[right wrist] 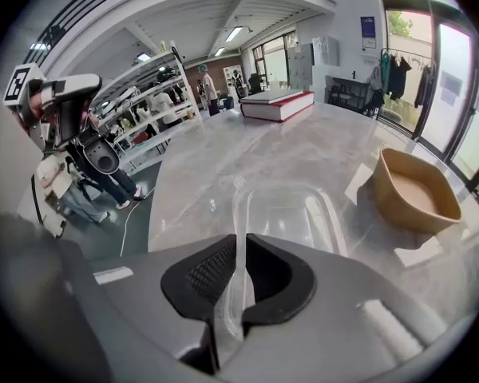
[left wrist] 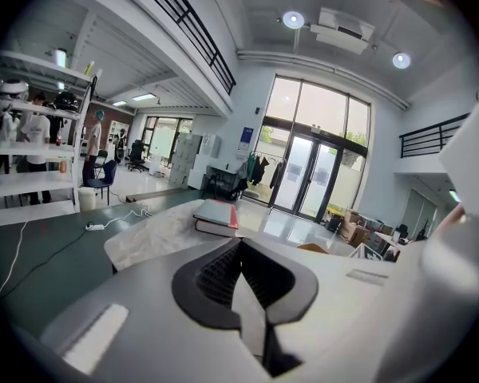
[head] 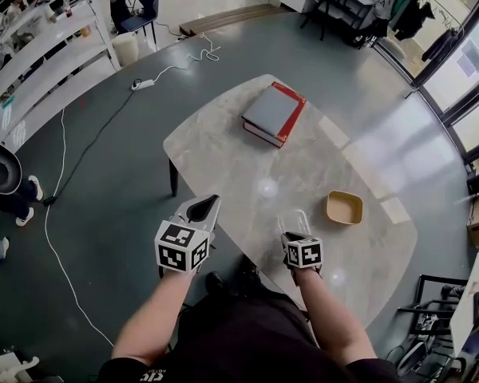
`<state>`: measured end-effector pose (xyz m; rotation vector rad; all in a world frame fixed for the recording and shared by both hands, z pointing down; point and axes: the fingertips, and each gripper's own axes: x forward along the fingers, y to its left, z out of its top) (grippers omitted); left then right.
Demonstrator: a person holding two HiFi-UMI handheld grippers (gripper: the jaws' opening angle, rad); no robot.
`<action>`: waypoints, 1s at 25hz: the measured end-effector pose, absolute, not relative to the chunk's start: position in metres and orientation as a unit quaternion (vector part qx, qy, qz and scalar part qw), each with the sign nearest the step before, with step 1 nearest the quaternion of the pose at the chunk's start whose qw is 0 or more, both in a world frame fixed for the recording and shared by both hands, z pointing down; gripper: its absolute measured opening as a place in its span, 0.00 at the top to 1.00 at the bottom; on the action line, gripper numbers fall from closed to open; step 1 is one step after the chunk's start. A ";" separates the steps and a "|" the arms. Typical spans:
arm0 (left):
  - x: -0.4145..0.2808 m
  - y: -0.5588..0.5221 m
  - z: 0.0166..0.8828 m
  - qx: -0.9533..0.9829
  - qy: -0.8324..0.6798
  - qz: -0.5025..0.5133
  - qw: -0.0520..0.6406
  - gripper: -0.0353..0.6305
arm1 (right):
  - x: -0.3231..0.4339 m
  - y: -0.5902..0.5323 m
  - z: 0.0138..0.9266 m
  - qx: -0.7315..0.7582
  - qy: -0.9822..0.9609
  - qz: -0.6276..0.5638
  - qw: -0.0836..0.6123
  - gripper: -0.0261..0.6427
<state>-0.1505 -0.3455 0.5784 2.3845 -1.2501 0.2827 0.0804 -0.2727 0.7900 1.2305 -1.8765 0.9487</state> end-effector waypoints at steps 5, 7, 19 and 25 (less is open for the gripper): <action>-0.152 -0.342 0.572 0.866 -0.442 0.099 0.214 0.94 | 0.084 -0.276 0.760 0.496 -0.724 0.350 0.328 0.89; -0.150 -0.341 0.568 0.870 -0.436 0.098 0.210 0.94 | 0.084 -0.276 0.750 0.501 -0.727 0.345 0.319 0.89; -0.112 -0.346 0.541 0.896 -0.401 0.096 0.163 0.94 | 0.104 -0.297 0.678 0.537 -0.751 0.299 0.243 0.89; -0.091 -0.344 0.523 0.897 -0.407 0.102 0.138 0.94 | 0.123 -0.311 0.628 0.537 -0.781 0.273 0.166 0.89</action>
